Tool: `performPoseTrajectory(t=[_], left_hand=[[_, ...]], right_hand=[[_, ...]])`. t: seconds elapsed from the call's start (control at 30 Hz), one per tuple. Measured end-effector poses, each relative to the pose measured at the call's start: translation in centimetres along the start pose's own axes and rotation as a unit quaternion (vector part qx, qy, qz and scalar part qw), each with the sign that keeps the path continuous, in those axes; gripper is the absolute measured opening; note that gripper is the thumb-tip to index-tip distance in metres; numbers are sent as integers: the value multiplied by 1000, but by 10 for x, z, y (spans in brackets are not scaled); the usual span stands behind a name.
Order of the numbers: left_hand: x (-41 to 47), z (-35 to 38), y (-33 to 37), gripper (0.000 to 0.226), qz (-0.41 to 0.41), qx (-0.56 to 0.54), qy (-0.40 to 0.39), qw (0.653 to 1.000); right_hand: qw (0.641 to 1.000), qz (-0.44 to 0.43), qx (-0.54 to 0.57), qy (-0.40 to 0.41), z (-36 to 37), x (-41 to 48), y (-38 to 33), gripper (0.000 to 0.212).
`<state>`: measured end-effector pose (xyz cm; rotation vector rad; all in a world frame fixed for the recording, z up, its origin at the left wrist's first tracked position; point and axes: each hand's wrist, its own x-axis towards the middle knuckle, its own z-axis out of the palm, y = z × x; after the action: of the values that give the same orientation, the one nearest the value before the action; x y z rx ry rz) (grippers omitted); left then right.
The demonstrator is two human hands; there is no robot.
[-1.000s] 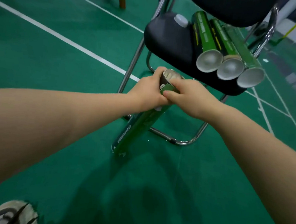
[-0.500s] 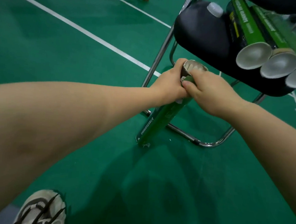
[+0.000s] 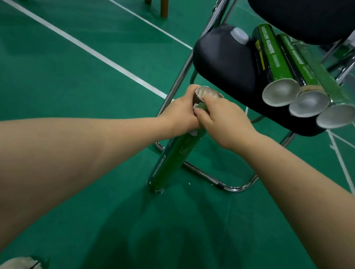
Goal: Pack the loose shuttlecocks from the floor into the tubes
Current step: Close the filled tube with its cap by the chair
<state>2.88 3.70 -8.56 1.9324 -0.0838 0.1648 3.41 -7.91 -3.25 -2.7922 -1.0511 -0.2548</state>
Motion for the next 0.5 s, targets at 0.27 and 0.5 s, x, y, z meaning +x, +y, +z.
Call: performPoseTrajectory(t=[0.27,0.5], left_hand=[[6,6,7,52,4,-44,6,999],[31,-6,25,57,-3,-64,94,994]], right_hand=[[999,38,-30,8,-23,8,13,31],[969,185,76,147,-44,63,44,25]])
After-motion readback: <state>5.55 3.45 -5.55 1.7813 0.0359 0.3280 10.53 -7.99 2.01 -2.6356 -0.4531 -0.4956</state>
